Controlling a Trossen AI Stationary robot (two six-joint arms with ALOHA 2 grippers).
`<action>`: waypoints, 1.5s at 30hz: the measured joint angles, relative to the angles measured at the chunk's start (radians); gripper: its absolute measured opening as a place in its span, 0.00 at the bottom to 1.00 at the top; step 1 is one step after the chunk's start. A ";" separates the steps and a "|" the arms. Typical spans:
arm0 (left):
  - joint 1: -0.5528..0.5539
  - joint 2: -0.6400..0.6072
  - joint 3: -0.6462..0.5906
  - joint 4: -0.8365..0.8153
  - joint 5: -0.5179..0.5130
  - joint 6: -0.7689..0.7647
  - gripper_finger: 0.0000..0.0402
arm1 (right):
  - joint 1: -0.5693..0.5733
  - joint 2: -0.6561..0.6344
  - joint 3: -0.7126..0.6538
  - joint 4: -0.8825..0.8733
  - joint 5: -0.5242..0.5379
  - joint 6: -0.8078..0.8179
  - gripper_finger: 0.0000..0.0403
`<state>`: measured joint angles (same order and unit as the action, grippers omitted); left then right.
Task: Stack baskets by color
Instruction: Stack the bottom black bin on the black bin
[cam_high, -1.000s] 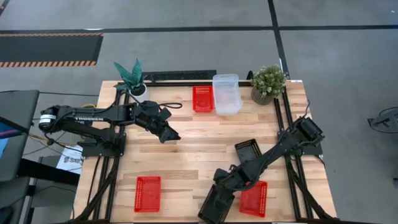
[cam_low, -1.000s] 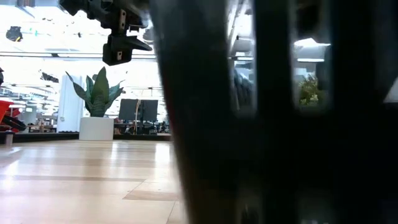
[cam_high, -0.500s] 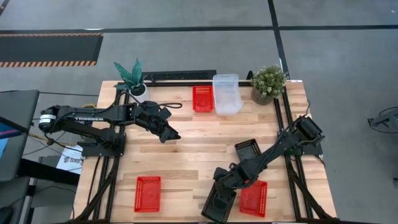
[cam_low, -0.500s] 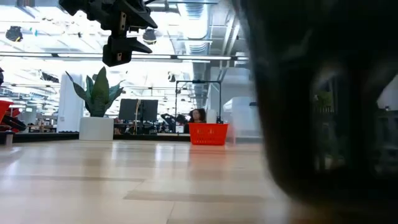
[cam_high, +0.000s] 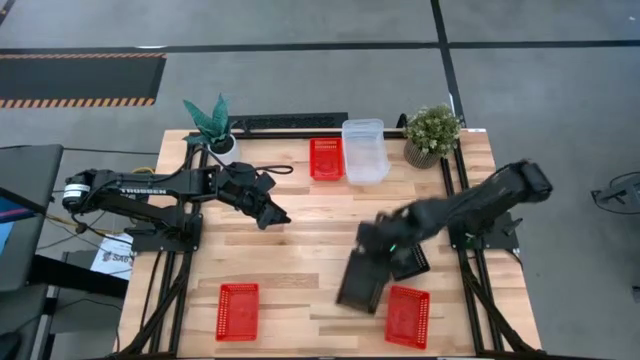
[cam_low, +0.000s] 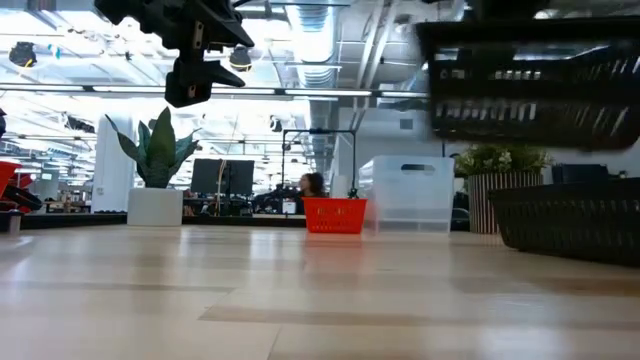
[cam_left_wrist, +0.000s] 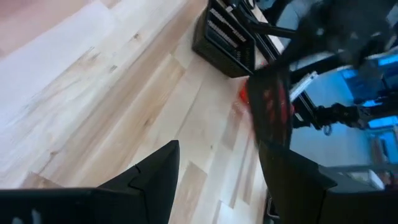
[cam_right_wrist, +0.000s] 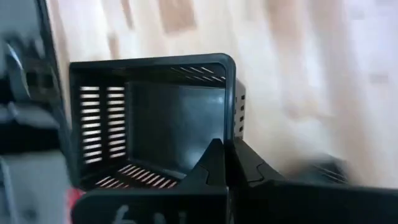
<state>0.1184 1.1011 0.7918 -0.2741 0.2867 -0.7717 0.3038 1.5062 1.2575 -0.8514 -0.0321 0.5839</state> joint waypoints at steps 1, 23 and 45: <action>0.000 0.000 0.000 0.000 -0.008 0.000 0.52 | -0.029 -0.036 0.000 -0.059 -0.016 -0.076 0.01; 0.000 0.000 0.000 0.002 -0.145 -0.030 0.52 | -0.380 -0.138 0.000 -0.544 -0.130 -0.906 0.00; 0.000 0.000 0.000 -0.009 -0.154 -0.036 0.52 | -0.356 0.056 -0.004 -0.385 -0.257 -1.052 0.00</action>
<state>0.1184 1.1011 0.7914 -0.2832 0.1326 -0.8074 -0.0526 1.5624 1.2537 -1.2366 -0.2893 -0.4683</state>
